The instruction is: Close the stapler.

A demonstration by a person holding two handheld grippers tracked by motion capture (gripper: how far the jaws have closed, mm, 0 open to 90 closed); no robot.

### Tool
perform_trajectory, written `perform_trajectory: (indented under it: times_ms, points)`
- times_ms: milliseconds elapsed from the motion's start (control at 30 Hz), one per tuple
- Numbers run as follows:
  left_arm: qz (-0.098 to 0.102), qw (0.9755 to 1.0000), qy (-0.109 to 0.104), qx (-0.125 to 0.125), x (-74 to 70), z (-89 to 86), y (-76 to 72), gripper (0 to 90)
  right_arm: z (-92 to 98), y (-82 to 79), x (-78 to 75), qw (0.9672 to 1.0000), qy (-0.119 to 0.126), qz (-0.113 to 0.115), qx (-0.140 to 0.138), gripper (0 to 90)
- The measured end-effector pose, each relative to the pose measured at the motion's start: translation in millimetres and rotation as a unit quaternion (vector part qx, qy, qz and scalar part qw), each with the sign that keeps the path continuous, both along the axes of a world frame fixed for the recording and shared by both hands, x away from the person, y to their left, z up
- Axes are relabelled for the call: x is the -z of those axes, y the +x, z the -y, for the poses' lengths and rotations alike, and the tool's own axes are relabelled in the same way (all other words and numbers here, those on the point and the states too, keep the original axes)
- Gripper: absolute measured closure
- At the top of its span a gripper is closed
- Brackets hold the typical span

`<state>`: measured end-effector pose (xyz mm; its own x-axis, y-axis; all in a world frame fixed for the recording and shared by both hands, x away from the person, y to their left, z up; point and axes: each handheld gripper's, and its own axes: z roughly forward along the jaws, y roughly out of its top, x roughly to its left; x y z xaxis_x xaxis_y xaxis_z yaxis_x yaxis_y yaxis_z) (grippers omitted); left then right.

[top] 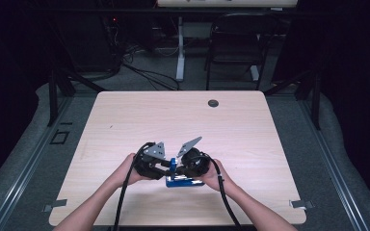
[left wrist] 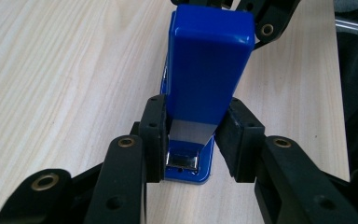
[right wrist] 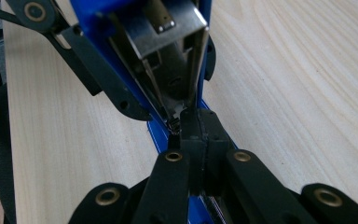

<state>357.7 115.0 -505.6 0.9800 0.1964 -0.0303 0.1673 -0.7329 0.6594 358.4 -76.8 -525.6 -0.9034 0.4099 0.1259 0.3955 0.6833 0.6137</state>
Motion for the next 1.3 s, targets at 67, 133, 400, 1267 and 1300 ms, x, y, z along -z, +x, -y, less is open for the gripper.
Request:
perform_trajectory:
  times_ms: [67,133,400,1267,1300]
  points:
    - [-0.003,1.0,0.003,0.004,-0.7,0.3,0.7,65.2,0.7,-0.6,-0.6,1.0,-0.003,-0.001,-0.001,90.0]
    - [-0.004,1.0,0.006,0.005,-1.3,0.9,0.8,65.3,1.6,-1.2,-0.9,1.0,-0.003,-0.002,-0.002,90.0]
    - [-0.002,0.9997,0.021,0.01,-3.7,4.5,3.0,65.5,15.7,-0.4,-4.7,0.9998,-0.018,-0.004,0.007,89.8]
    - [-0.014,0.9982,0.054,0.022,-5.2,28.5,9.4,65.1,57.5,-0.2,-19.7,0.9988,-0.002,-0.005,0.049,88.8]
    - [-0.015,0.9982,0.054,0.021,-5.1,28.6,9.4,64.9,56.7,-1.1,-19.8,0.9987,0.003,-0.004,0.052,88.8]
